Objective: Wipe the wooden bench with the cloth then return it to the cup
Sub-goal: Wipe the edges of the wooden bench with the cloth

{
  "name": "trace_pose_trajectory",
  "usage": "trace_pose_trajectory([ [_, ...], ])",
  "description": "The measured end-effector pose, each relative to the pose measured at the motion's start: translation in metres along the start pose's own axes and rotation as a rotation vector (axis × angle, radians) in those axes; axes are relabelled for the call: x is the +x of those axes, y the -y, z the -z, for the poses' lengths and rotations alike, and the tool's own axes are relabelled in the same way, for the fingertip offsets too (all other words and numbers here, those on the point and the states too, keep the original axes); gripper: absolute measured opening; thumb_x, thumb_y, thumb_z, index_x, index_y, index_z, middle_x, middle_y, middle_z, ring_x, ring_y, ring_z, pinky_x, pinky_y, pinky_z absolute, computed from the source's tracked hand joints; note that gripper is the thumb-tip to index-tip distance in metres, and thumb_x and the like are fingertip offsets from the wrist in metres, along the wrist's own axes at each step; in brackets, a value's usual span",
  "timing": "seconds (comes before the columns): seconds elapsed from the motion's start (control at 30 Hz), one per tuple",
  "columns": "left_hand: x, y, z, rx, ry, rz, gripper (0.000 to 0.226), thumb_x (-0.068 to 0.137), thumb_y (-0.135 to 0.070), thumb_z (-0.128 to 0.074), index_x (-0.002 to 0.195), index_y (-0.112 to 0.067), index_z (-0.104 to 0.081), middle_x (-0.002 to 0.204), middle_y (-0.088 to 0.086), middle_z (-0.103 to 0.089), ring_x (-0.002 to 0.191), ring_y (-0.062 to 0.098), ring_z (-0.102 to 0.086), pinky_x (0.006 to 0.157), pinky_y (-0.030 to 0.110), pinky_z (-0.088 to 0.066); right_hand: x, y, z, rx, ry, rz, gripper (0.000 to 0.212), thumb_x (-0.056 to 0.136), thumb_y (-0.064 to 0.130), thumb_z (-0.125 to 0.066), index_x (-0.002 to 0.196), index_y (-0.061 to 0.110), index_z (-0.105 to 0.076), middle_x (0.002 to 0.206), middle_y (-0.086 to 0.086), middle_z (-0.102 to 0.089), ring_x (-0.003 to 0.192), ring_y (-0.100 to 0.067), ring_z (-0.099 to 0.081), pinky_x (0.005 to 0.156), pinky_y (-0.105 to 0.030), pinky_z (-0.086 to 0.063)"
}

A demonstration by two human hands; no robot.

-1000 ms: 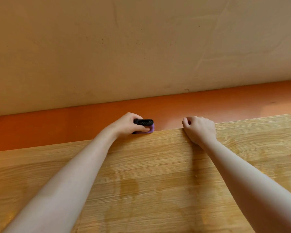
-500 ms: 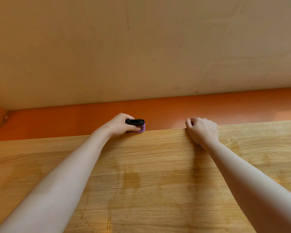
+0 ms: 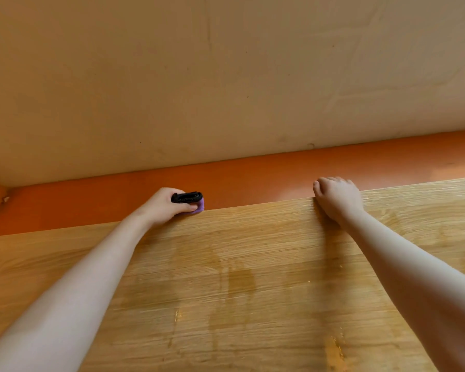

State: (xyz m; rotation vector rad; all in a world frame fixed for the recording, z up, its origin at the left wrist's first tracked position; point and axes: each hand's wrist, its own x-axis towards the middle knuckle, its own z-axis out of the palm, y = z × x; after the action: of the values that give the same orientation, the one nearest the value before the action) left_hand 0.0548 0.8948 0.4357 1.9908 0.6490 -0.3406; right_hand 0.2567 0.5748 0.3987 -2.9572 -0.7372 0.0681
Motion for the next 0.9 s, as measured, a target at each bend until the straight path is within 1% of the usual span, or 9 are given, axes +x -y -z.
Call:
trace_pose_trajectory([
  [0.07,-0.002,0.0,0.0,-0.006,0.017,-0.016,0.011,0.086,-0.019,-0.07,0.076,-0.022,-0.071,0.06,-0.019,-0.065,0.066,0.001,-0.057,0.063,0.02,-0.036,-0.007,0.026,0.001,0.094,-0.061,0.006,0.02,0.094,0.024,-0.045,0.09,0.012,-0.06,0.093,-0.007,-0.067,0.09,-0.029,-0.056,0.078,-0.038,-0.039],
  [0.13,0.0,0.002,0.001,0.002,0.026,-0.024,0.007,0.086,-0.02,-0.07,0.081,-0.017,-0.073,0.068,-0.013,-0.066,0.067,0.005,-0.056,0.063,0.023,-0.037,-0.015,0.071,-0.001,0.185,-0.067,0.067,0.016,0.093,0.026,-0.049,0.093,0.015,-0.06,0.094,-0.004,-0.066,0.091,-0.026,-0.056,0.078,-0.037,-0.04],
  [0.2,0.003,0.004,0.004,0.02,0.045,-0.036,0.011,0.086,-0.021,-0.071,0.084,-0.01,-0.072,0.071,-0.005,-0.066,0.067,0.007,-0.056,0.062,0.022,-0.038,-0.025,0.129,-0.003,0.233,-0.011,0.15,0.021,0.095,0.029,-0.046,0.09,0.016,-0.061,0.095,-0.003,-0.064,0.093,-0.024,-0.055,0.082,-0.037,-0.04],
  [0.27,0.004,0.005,0.008,0.052,0.074,-0.053,0.014,0.085,-0.019,-0.071,0.078,-0.007,-0.068,0.064,-0.005,-0.061,0.059,0.005,-0.053,0.057,0.019,-0.035,-0.033,0.187,-0.005,0.234,0.071,0.214,0.028,0.097,0.031,-0.039,0.088,0.015,-0.061,0.095,-0.003,-0.064,0.095,-0.023,-0.055,0.087,-0.038,-0.039],
  [0.37,-0.001,0.017,0.025,0.111,0.105,-0.058,0.022,0.086,-0.021,-0.07,0.087,0.0,-0.068,0.066,-0.001,-0.051,0.056,0.01,-0.042,0.052,0.023,-0.028,-0.039,0.245,-0.014,0.204,0.17,0.194,0.032,0.098,0.027,-0.033,0.078,0.016,-0.056,0.084,-0.005,-0.063,0.08,-0.028,-0.056,0.073,-0.035,-0.038],
  [0.47,-0.015,0.047,0.062,0.123,0.121,-0.025,0.02,0.087,-0.021,-0.068,0.093,-0.002,-0.069,0.069,-0.003,-0.056,0.059,0.008,-0.047,0.052,0.018,-0.033,-0.045,0.263,-0.022,0.118,0.124,0.149,0.042,0.099,0.034,-0.027,0.071,0.017,-0.054,0.068,-0.001,-0.056,0.063,-0.025,-0.054,0.06,-0.03,-0.039],
  [0.57,-0.033,0.078,0.102,0.096,0.104,0.027,0.012,0.088,-0.02,-0.069,0.093,-0.01,-0.072,0.071,-0.009,-0.061,0.064,0.004,-0.053,0.054,0.01,-0.036,-0.047,0.266,-0.027,0.087,0.072,0.118,0.048,0.098,0.036,-0.027,0.071,0.015,-0.061,0.064,-0.001,-0.059,0.058,-0.024,-0.054,0.054,-0.028,-0.038],
  [0.7,-0.03,0.095,0.117,0.073,0.103,0.06,0.021,0.085,-0.025,-0.071,0.098,-0.008,-0.073,0.081,0.001,-0.064,0.075,0.014,-0.054,0.068,0.026,-0.036,-0.045,0.267,-0.03,0.07,0.044,0.106,0.046,0.097,0.035,-0.028,0.072,0.016,-0.061,0.069,-0.005,-0.064,0.058,-0.026,-0.05,0.056,-0.03,-0.033],
  [0.9,-0.015,0.063,0.077,0.003,0.156,0.005,0.029,0.084,-0.024,-0.073,0.103,-0.001,-0.071,0.084,0.006,-0.062,0.074,0.015,-0.052,0.065,0.026,-0.036,-0.045,0.266,-0.031,0.076,0.04,0.101,0.043,0.097,0.034,-0.03,0.071,0.018,-0.06,0.07,-0.004,-0.065,0.057,-0.024,-0.046,0.061,-0.031,-0.031],
])
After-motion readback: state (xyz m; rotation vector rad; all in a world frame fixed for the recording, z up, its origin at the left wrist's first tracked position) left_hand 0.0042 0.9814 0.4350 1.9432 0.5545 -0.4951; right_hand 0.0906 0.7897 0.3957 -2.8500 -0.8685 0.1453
